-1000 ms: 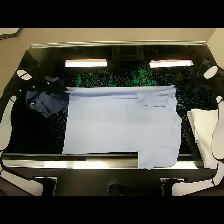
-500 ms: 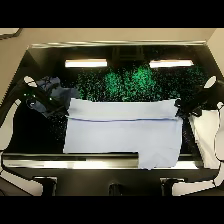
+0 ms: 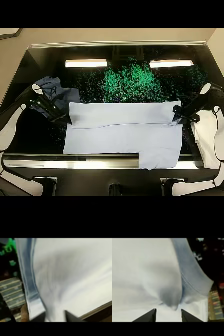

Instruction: Fold the shirts.

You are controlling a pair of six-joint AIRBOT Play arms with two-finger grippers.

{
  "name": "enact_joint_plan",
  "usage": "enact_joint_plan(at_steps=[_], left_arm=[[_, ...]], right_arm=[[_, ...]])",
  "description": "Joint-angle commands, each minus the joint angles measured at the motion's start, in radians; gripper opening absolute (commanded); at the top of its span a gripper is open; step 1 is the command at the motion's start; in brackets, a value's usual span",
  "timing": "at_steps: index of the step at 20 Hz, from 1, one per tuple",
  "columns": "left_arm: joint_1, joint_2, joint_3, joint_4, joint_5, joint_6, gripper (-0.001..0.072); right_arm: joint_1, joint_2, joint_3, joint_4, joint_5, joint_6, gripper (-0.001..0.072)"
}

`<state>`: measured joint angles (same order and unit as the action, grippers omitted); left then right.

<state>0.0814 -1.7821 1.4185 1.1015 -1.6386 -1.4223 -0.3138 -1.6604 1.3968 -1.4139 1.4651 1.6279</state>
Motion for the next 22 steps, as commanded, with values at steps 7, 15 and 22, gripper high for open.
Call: enact_joint_plan(at_steps=[7, 15, 22], left_arm=[[0.052, 0.278, -0.261, 0.131, 0.053, -0.014, 0.0457], [0.121, 0.499, -0.845, 0.051, 0.343, 0.074, 0.0449], [0.121, 0.501, -0.870, -0.051, 0.485, 0.080, 0.0100]], right_arm=[[-0.111, 0.152, -0.050, -0.063, 0.232, -0.023, 0.0455], [-0.174, 0.300, -0.214, -0.056, 0.153, -0.024, 0.0453], [-0.174, 0.303, -0.214, -0.057, 0.159, -0.035, 0.0453]])
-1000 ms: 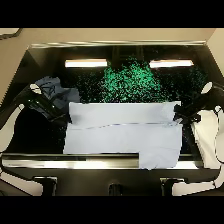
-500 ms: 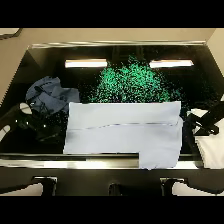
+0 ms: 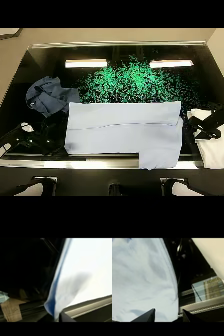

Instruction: Fold the shirts.

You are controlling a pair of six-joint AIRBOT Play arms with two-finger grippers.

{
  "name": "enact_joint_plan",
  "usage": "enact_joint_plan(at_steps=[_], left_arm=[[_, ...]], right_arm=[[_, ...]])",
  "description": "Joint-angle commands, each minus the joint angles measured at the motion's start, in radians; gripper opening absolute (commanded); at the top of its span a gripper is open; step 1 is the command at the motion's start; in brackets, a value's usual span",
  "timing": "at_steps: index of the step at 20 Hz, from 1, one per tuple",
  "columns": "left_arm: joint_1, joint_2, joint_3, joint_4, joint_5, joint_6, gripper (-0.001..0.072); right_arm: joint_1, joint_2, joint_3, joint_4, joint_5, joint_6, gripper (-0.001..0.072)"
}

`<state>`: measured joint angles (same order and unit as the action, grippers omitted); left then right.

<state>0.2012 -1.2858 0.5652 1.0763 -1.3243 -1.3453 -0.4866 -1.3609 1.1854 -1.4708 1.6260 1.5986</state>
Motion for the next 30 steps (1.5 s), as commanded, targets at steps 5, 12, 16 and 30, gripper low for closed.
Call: enact_joint_plan(at_steps=[5, 12, 16, 30], left_arm=[[0.001, 0.005, -0.017, -0.026, 0.173, 0.012, 0.0030], [0.001, 0.013, -0.017, -0.031, 0.161, 0.022, 0.0029], [0.001, 0.045, -0.017, -0.039, 0.162, 0.022, 0.0029], [0.001, 0.123, 0.022, -0.038, 0.167, 0.056, 0.0025]], right_arm=[[-0.002, 0.032, -0.107, 0.000, -0.016, -0.031, 0.0503], [-0.002, 0.061, -0.390, -0.001, -0.165, -0.134, 0.0567], [-0.002, 0.060, -0.451, -0.006, -0.217, -0.152, 0.0557], [-0.002, 0.117, -0.492, 0.083, -0.272, -0.148, 0.0047]])
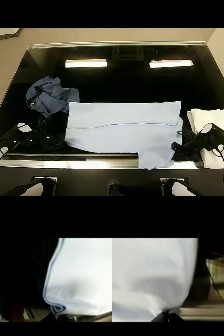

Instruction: Fold the shirts.

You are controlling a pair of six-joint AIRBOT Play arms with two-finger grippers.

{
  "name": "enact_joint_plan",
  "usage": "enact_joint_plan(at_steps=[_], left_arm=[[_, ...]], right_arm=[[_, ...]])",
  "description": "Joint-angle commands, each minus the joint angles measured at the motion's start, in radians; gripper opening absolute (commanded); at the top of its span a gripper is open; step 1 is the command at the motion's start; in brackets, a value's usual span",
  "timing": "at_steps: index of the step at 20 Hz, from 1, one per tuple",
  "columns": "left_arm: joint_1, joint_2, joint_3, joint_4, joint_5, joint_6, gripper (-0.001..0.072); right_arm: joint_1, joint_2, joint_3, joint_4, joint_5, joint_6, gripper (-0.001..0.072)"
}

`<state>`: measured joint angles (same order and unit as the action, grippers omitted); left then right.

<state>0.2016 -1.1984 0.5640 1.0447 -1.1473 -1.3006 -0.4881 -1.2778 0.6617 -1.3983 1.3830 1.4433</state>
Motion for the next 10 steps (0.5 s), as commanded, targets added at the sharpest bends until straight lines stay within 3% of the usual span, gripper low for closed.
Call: enact_joint_plan(at_steps=[1, 10], left_arm=[[0.001, 0.058, 0.043, -0.007, -0.017, 0.010, 0.0024], [0.000, 0.097, 0.201, -0.034, -0.074, -0.020, 0.0024]], right_arm=[[0.000, 0.061, 0.060, 0.027, -0.028, 0.008, 0.0047], [0.000, 0.101, 0.255, 0.261, 0.039, 0.007, 0.0047]])
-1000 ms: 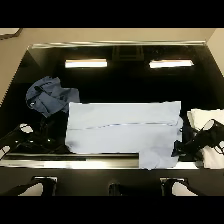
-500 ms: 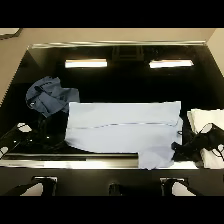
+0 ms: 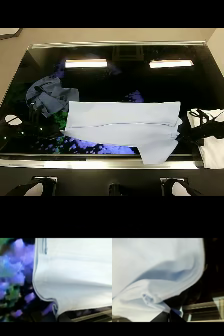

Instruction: Fold the shirts.

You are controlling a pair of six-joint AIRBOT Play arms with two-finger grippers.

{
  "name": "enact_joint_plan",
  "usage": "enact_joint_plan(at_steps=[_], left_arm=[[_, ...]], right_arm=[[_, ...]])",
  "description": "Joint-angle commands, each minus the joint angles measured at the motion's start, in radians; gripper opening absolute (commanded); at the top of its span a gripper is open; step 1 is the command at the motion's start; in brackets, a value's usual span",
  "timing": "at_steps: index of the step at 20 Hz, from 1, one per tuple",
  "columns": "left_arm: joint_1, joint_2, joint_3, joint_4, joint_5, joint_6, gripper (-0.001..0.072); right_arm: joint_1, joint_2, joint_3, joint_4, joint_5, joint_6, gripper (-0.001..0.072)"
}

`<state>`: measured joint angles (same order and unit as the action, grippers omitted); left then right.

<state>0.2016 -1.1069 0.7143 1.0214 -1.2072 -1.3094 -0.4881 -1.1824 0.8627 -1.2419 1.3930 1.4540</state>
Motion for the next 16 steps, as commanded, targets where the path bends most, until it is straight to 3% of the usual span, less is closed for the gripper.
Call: enact_joint_plan(at_steps=[1, 4, 7, 16], left_arm=[[0.001, 0.004, 0.074, -0.013, -0.014, -0.012, 0.0024], [0.001, -0.005, 0.149, -0.023, -0.006, -0.026, 0.0023], [0.000, -0.068, 0.230, -0.050, 0.031, -0.040, 0.0023], [-0.046, -0.520, 0.541, -0.087, 0.108, -0.064, 0.0025]], right_arm=[[0.000, 0.006, 0.077, 0.132, 0.031, -0.003, 0.0047], [0.000, 0.006, 0.166, 0.200, -0.016, 0.000, 0.0046], [0.000, 0.002, 0.233, 0.259, -0.173, 0.016, 0.0046], [0.163, -0.266, 0.266, 0.288, -0.595, 0.042, 0.0048]])
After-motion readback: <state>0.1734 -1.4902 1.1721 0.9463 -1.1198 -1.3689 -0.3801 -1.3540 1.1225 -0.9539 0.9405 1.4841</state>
